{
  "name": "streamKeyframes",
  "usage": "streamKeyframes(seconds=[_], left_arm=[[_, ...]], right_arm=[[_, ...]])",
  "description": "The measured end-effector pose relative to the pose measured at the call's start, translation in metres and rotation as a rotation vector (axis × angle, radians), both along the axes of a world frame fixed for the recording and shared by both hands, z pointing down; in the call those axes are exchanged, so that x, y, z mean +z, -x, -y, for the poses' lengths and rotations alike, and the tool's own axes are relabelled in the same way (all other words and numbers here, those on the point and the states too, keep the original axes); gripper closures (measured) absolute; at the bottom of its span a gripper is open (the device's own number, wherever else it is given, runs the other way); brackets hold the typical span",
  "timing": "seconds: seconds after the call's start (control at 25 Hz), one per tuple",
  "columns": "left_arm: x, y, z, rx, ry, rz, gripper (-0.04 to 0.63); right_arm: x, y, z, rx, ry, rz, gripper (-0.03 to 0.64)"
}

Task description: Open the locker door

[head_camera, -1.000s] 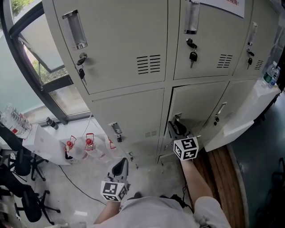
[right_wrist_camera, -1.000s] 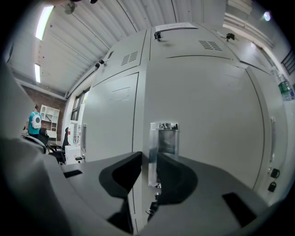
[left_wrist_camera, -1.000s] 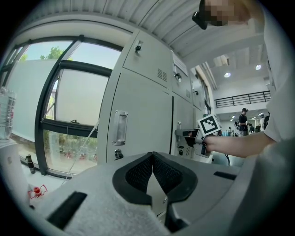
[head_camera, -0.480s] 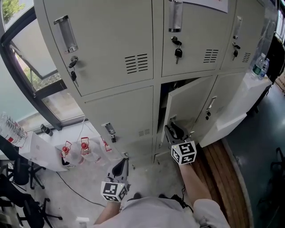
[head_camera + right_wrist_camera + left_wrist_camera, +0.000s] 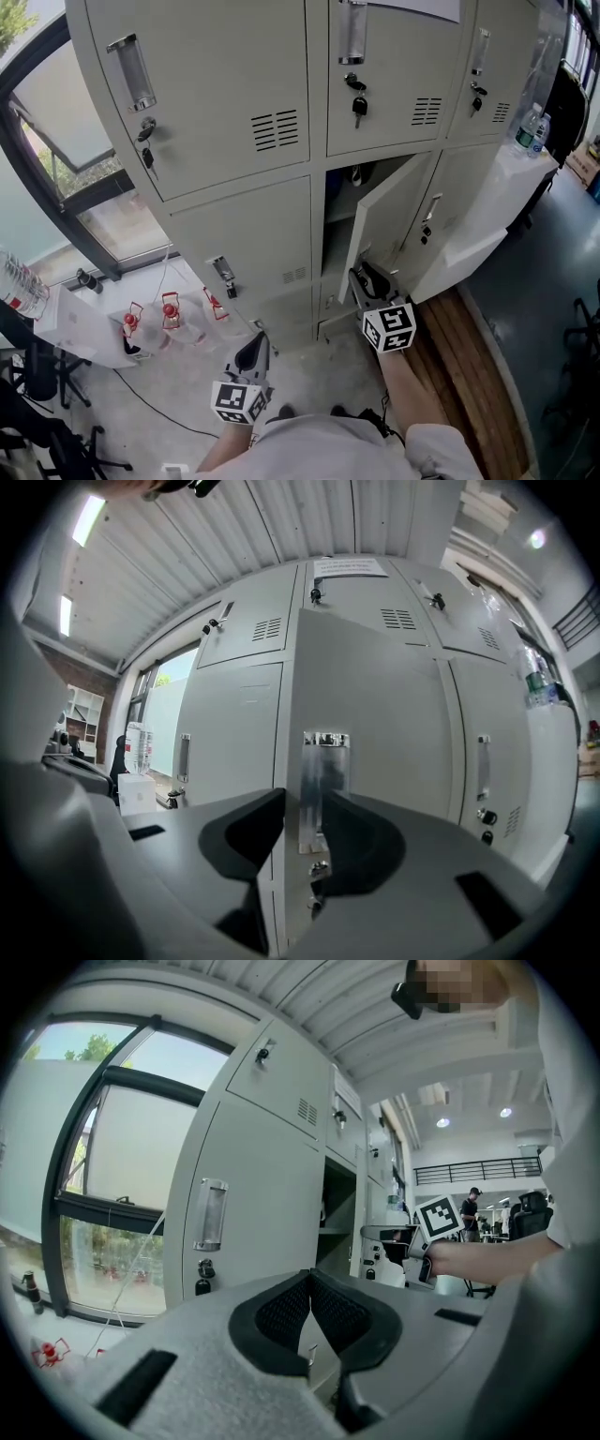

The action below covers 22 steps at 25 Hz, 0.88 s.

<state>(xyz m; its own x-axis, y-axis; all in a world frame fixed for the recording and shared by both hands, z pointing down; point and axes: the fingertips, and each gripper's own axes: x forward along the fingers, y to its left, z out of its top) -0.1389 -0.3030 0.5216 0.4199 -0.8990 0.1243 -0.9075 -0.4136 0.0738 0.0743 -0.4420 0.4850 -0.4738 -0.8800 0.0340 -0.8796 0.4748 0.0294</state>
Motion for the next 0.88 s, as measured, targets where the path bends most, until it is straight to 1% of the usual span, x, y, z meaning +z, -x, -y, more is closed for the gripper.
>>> streamKeyframes(seconds=[0.24, 0.52, 0.88], left_arm=[[0.003, -0.01, -0.001, 0.047, 0.007, -0.004, 0.586], [0.004, -0.036, 0.0, 0.126, 0.009, -0.009, 0.586], [0.007, -0.068, -0.002, 0.215, 0.017, -0.01, 0.586]], right_arm=[[0.001, -0.019, -0.02, 0.049, -0.003, -0.014, 0.5], [0.001, -0.049, -0.043, 0.115, 0.001, -0.025, 0.5], [0.003, -0.105, -0.071, 0.236, 0.013, -0.022, 0.5]])
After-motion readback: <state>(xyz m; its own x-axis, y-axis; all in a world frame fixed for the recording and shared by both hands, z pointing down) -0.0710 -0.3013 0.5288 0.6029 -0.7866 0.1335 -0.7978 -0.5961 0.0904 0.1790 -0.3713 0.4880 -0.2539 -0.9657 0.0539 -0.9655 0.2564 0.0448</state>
